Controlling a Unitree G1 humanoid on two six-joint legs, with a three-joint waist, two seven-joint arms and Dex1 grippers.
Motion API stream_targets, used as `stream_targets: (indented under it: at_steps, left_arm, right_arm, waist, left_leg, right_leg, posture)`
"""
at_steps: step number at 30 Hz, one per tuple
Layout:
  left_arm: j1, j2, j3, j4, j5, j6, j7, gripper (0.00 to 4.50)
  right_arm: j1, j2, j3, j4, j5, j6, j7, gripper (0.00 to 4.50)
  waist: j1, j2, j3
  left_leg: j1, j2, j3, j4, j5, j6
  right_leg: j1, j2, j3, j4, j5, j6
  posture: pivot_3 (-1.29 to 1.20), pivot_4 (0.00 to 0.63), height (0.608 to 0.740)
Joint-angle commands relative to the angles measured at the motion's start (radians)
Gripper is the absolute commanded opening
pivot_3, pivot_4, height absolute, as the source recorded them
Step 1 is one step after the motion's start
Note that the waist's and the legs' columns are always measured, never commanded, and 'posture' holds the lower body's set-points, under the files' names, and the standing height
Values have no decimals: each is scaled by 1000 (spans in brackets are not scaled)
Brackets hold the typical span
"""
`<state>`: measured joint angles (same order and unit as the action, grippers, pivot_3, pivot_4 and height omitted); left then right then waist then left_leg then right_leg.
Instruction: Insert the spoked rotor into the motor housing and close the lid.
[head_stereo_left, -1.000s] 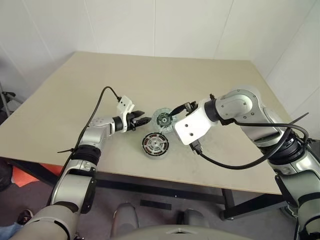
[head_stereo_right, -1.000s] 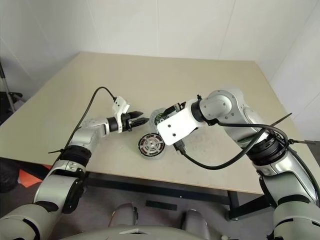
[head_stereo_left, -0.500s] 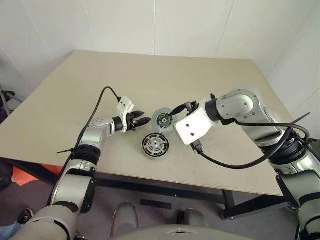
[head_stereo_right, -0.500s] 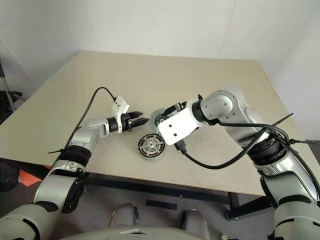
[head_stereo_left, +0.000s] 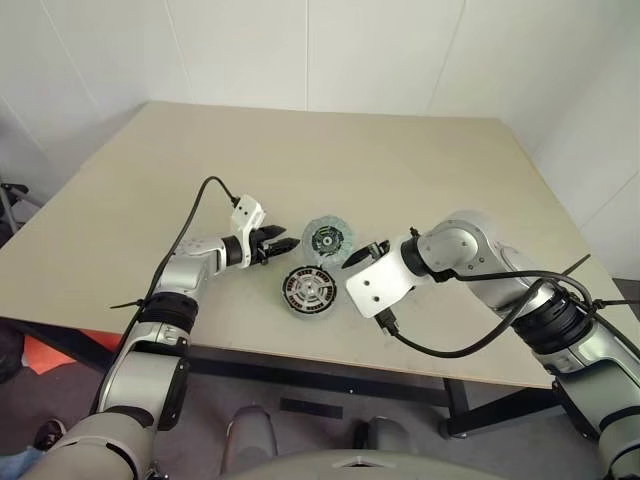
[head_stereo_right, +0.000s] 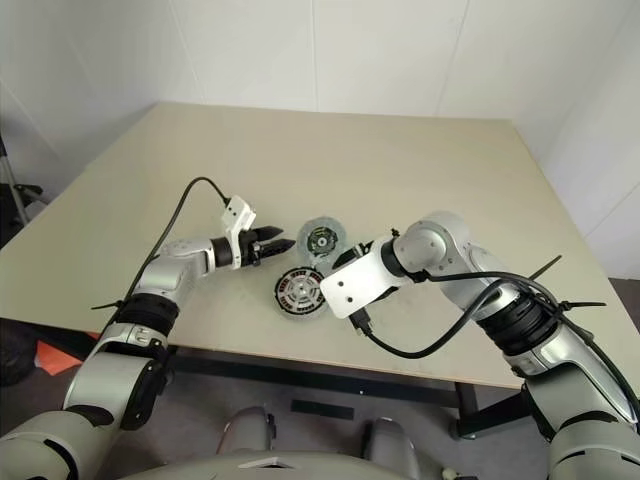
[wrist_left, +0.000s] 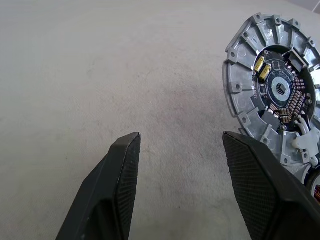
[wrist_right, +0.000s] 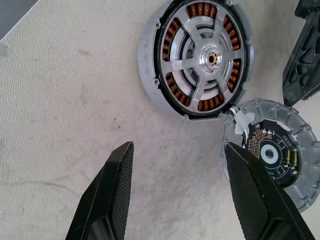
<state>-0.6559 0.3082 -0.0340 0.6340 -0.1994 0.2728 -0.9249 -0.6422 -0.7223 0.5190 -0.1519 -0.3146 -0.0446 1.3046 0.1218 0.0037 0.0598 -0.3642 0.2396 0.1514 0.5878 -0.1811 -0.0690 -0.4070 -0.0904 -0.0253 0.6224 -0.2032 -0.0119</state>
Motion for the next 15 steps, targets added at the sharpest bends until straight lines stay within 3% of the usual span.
stream_targets:
  at_steps: [1,15]
  left_arm:
    - [-1,9,7,-51,-9,4,-2,2772]
    - [38,17,12,-104,-14,28,6,2772]
  right_arm:
    - [-9,16,8,-35,-20,-20,-14,3236]
    - [-35,87,75,120,-71,-129,-40,3236]
  waist:
    - [0,0,0]
    - [-1,0,0]
  left_leg:
    - [0,0,0,0,0,0]
    - [0,0,0,0,0,0]
  right_leg:
    - [0,0,0,0,0,0]
    - [0,0,0,0,0,0]
  posture:
    - [0,0,740]
    - [0,0,740]
